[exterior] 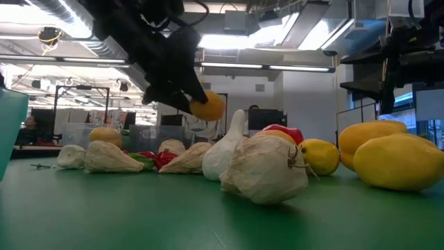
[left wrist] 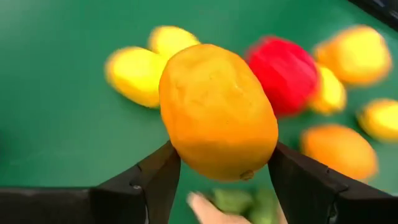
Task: Sort produce into baskets
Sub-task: Put the lemon into the black bin
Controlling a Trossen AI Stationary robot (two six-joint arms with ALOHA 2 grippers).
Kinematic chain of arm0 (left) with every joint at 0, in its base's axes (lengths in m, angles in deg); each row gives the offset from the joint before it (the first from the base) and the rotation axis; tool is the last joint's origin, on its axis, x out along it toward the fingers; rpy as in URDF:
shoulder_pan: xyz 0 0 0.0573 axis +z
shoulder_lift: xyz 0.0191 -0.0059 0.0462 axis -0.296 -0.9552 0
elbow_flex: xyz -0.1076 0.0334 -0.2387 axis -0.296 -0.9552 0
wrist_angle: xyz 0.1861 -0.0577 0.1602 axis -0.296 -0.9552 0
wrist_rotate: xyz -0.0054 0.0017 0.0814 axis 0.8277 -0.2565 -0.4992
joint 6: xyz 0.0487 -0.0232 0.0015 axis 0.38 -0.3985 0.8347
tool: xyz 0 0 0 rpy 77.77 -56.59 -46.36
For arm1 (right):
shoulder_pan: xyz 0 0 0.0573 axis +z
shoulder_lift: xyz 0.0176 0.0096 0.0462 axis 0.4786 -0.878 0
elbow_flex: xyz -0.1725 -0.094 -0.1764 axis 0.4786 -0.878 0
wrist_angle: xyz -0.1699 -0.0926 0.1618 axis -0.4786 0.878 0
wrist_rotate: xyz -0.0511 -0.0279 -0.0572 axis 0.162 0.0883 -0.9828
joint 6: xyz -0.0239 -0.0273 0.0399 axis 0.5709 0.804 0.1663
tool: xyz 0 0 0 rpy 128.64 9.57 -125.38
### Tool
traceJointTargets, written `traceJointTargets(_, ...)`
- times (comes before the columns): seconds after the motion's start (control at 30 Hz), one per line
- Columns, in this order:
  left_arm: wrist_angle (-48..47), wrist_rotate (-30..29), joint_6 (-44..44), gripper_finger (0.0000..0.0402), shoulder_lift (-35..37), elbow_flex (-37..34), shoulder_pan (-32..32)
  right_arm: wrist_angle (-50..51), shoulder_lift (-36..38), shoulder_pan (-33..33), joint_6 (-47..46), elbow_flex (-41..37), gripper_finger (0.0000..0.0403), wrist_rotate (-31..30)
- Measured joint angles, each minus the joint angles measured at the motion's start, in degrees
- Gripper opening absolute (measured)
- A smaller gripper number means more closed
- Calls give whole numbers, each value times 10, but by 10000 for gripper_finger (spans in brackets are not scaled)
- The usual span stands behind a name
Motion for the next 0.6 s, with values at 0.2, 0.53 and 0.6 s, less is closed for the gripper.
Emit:
traceJointTargets(0.2, -30, 11, -5, 226, 0, 0, -34, -1, -19, 0, -15, 0, 261, 70)
traceJointTargets(0.53, -71, -88, -72, 226, 63, 35, -4, -4, -82, 0, 24, 32, 261, 10)
traceJointTargets(0.6, -89, -140, -71, 226, 75, 53, 13, 9, -88, 0, 23, 32, 261, 10)
